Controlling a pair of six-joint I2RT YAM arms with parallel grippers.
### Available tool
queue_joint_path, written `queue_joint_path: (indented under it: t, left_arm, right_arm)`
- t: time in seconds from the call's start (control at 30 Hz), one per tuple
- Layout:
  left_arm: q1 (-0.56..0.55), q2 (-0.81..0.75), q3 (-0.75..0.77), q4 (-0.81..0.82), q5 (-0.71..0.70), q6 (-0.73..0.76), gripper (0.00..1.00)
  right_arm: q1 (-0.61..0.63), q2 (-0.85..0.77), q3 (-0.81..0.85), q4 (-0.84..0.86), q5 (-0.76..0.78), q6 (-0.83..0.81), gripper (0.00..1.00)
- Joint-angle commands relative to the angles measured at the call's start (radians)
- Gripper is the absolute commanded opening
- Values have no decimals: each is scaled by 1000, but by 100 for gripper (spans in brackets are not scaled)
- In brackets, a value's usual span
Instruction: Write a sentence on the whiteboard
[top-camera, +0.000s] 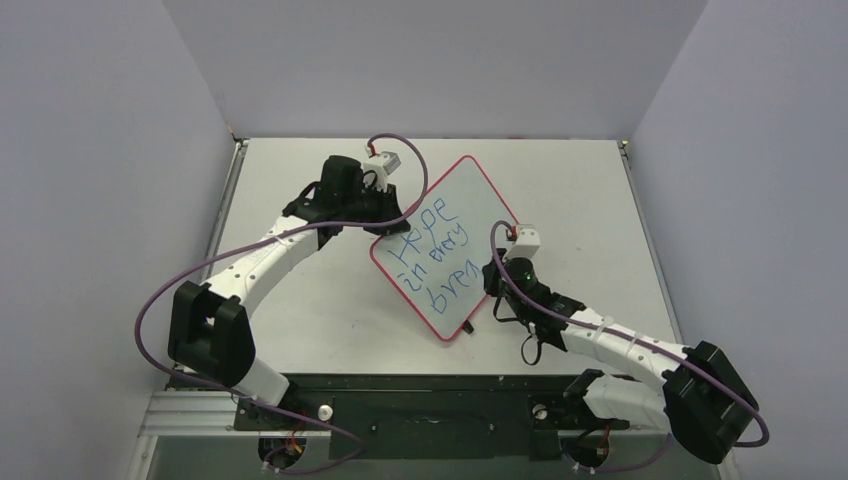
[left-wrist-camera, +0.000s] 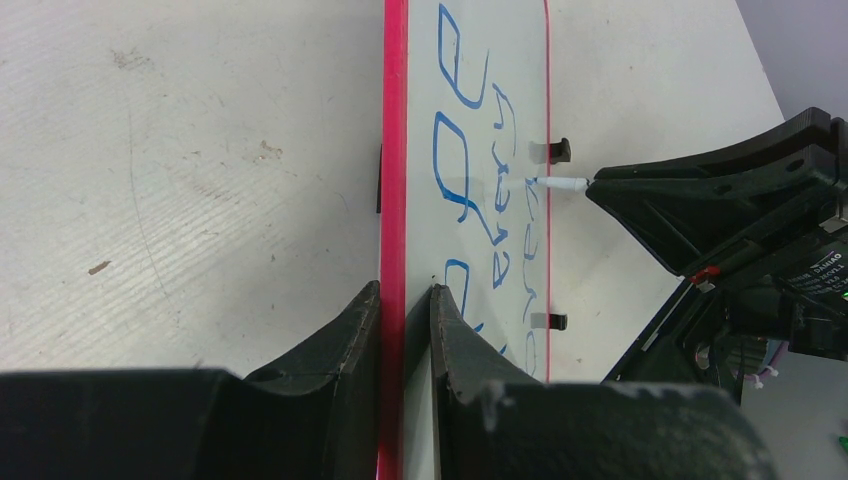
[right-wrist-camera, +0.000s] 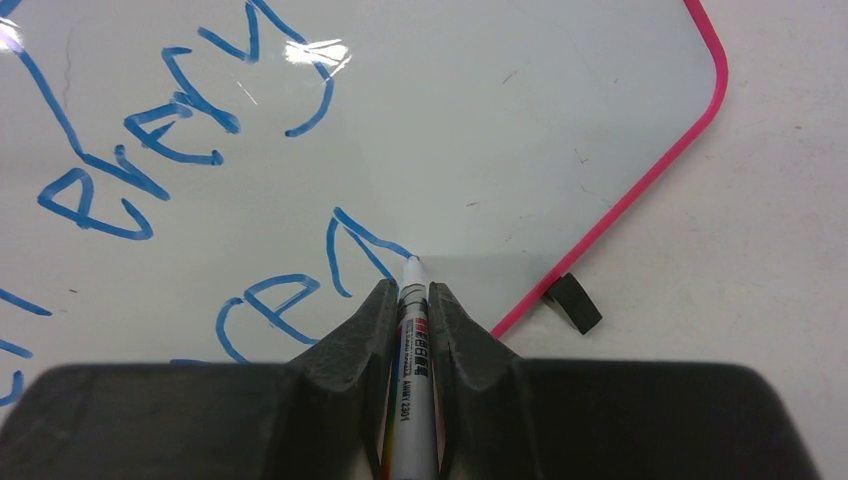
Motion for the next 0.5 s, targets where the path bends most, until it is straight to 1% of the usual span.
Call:
queue_joint_path:
  t: [0.0,0.13,0.23,0.3,0.37,0.47]
  left_arm:
    - [-8,-19,4,-73,-91,88,0]
    - [-10,-20,5,-73,-90,88,0]
    - [-10,-21,5,-72,-88,87,0]
    - [-10,-22,4,-73,-89,86,0]
    - [-11,-23,4,-72,-88,86,0]
    - [-13,-26,2,-70,-89,86,0]
  right_arm:
    - [-15,-31,1,-40,42,6,0]
    - [-18,-64,28,-55,70,-5,0]
    - [-22,-132,26,-28,151,-9,0]
    - [-36,-152,36,-8,166,-16,0]
    - [-65,-155,47,12,145,-14,0]
    - [-140,-138,57,42,46,8,0]
